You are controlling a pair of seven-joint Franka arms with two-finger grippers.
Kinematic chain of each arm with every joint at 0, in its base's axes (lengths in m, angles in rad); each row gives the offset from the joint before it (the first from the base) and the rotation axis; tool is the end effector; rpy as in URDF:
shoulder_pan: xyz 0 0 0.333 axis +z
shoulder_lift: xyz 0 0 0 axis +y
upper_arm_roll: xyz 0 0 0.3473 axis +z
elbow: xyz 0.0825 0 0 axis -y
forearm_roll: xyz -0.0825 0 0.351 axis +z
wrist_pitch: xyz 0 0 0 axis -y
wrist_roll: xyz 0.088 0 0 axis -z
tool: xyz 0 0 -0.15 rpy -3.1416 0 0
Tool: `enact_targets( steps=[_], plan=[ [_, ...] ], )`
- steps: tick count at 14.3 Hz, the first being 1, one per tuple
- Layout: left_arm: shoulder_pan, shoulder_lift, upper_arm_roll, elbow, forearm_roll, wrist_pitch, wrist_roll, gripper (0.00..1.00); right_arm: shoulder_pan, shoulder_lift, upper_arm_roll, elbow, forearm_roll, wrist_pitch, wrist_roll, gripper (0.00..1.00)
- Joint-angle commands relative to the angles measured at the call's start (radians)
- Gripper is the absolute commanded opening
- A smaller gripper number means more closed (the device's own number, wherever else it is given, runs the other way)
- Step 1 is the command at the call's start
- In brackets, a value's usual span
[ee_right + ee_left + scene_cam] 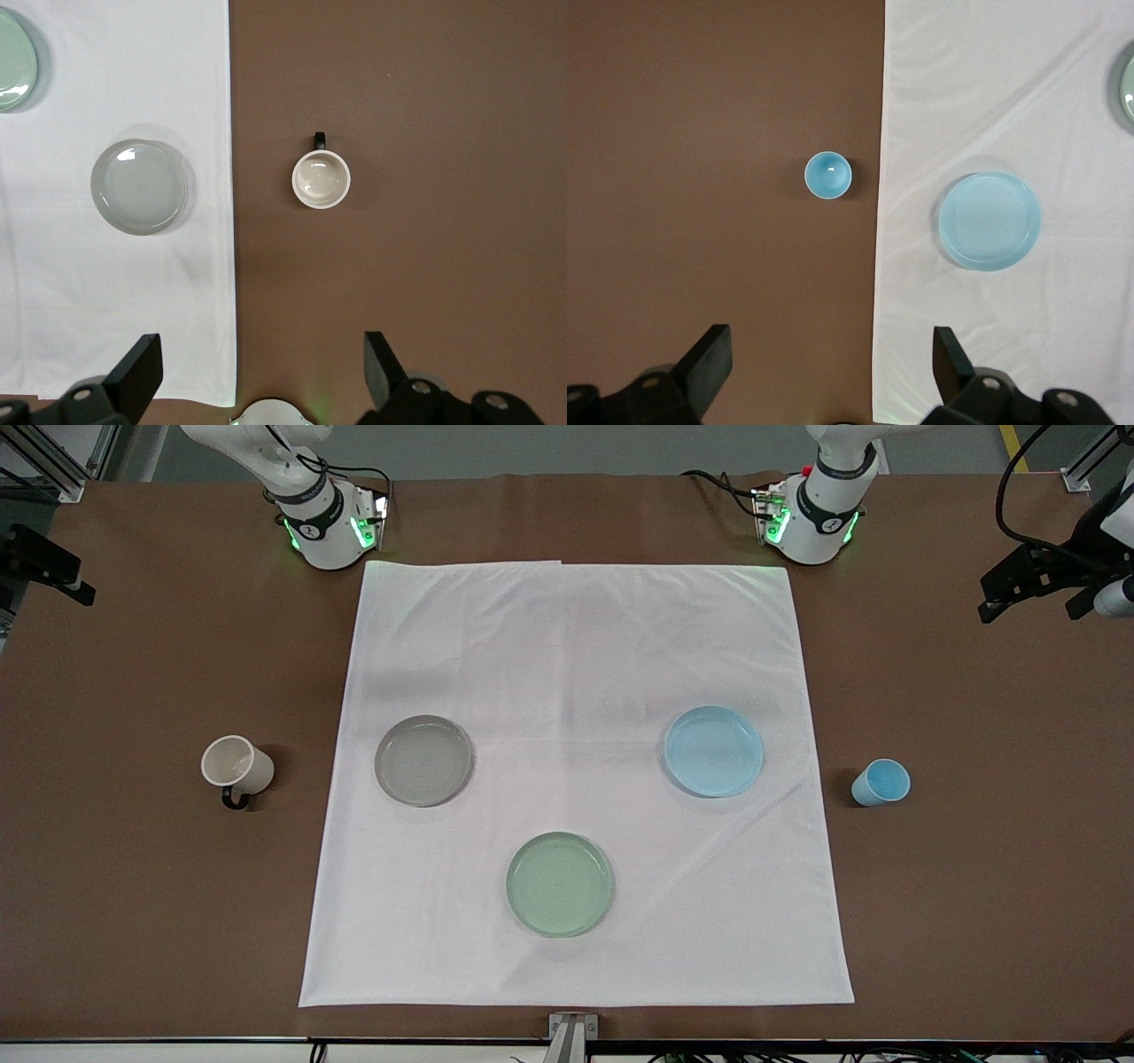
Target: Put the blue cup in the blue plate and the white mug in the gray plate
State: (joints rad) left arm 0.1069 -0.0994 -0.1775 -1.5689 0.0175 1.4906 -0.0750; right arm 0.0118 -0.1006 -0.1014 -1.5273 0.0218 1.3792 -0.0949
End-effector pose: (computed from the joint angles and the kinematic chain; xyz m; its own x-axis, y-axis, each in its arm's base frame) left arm 0.4788 -0.0364 0.6555 0.9997 0.0063 0.0221 0.0070 -0.9994 -0.0334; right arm 0.4618 -0.0411 0.6647 0.9989 0.0105 -0.0447 0.0089 -0.9993 -0.0361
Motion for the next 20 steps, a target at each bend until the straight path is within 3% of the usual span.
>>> enact_targets(
  steps=[1, 3, 6, 10, 14, 17, 20],
  plan=[
    [0.001, 0.009, -0.002, 0.021, -0.002, -0.018, 0.009, 1.00, -0.015, -0.014, 0.011, -0.005, -0.013, -0.028, -0.014, 1.00],
    [0.005, 0.024, -0.002, 0.026, -0.001, -0.018, 0.009, 1.00, -0.015, -0.014, 0.011, -0.005, -0.013, -0.028, -0.014, 1.00],
    [0.001, 0.117, -0.002, 0.108, -0.001, -0.019, 0.011, 1.00, -0.016, -0.007, 0.009, 0.006, -0.013, -0.020, -0.014, 1.00],
    [-0.003, 0.191, -0.005, 0.086, -0.002, -0.012, 0.006, 1.00, -0.036, 0.194, -0.009, 0.006, 0.004, 0.119, -0.023, 1.00],
    [0.007, 0.204, 0.000, -0.139, 0.027, 0.194, -0.005, 1.00, -0.047, 0.358, -0.014, -0.039, -0.005, 0.317, -0.028, 1.00],
    [0.053, 0.211, -0.002, -0.375, 0.078, 0.521, -0.005, 1.00, -0.059, 0.401, -0.014, -0.208, 0.003, 0.586, -0.022, 1.00],
    [0.092, 0.291, -0.002, -0.453, 0.078, 0.692, 0.012, 1.00, -0.061, 0.432, -0.012, -0.364, 0.013, 0.820, -0.013, 1.00]
  ],
)
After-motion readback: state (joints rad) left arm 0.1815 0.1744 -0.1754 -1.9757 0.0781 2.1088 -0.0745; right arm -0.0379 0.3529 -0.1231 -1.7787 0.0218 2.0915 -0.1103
